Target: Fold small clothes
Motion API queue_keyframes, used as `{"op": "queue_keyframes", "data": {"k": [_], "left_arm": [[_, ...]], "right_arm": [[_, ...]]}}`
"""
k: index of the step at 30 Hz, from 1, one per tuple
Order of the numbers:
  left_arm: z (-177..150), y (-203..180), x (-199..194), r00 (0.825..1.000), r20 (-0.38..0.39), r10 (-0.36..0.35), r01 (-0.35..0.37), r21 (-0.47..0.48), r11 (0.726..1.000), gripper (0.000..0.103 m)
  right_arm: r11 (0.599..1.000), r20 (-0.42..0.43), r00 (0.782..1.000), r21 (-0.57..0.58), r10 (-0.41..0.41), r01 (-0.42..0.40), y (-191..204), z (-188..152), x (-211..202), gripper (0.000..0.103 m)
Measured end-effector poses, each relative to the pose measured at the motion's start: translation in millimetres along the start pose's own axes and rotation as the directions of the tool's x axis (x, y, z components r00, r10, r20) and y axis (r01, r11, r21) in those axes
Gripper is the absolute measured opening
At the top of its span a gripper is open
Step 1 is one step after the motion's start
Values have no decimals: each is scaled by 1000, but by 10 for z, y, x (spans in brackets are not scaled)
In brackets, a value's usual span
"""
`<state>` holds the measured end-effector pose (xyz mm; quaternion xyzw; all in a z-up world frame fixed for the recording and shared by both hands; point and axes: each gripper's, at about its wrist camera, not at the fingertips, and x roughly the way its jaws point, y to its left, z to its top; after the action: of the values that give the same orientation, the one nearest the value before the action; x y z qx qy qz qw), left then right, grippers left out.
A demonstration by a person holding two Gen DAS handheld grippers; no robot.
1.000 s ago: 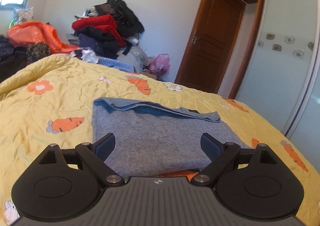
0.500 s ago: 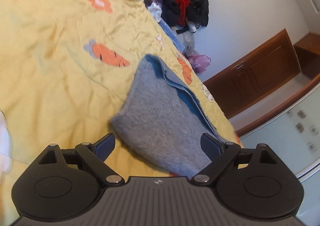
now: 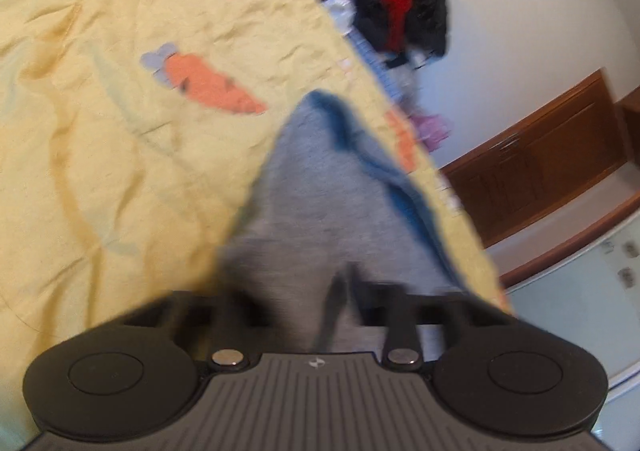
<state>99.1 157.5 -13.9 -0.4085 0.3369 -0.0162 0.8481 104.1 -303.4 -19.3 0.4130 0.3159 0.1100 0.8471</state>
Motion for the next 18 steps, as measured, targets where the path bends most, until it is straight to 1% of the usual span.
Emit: {"op": "queue_keyframes", "data": {"k": [1,2,5,8,11,14,16,18], "left_arm": [[1,35,6,1000,4,-20,20,-4,1000,7],[-2,54,-3,1000,4,-25,25,-4,1000,7],[7,-18,-98,1000,15,-16,15,41,999,6],[22,-136,-285,998,47,-34,29,97,995,5],[-9,-241,-540,996,60,-67,58,139,989,5],[-116,-277,-841,994,47,-96,85,186,979,5],[-247,-220,-1052,994,20,-106,100,209,973,5],[-425,-101,-1258,996,-16,-88,90,232,968,5]], "right_arm": [[1000,-24,1000,11,9,-8,-16,-8,47,21],[1000,-32,999,17,4,-4,-30,-17,83,16],[999,-14,1000,31,19,-19,-53,-32,77,15],[997,17,998,33,67,-67,4,39,-90,15],[993,13,993,5,116,-117,105,103,-274,15],[990,-18,991,-57,132,-133,198,56,-507,15],[986,-48,988,-77,144,-147,199,-31,-719,15],[984,-100,983,-82,151,-160,161,-177,-965,15]]}}
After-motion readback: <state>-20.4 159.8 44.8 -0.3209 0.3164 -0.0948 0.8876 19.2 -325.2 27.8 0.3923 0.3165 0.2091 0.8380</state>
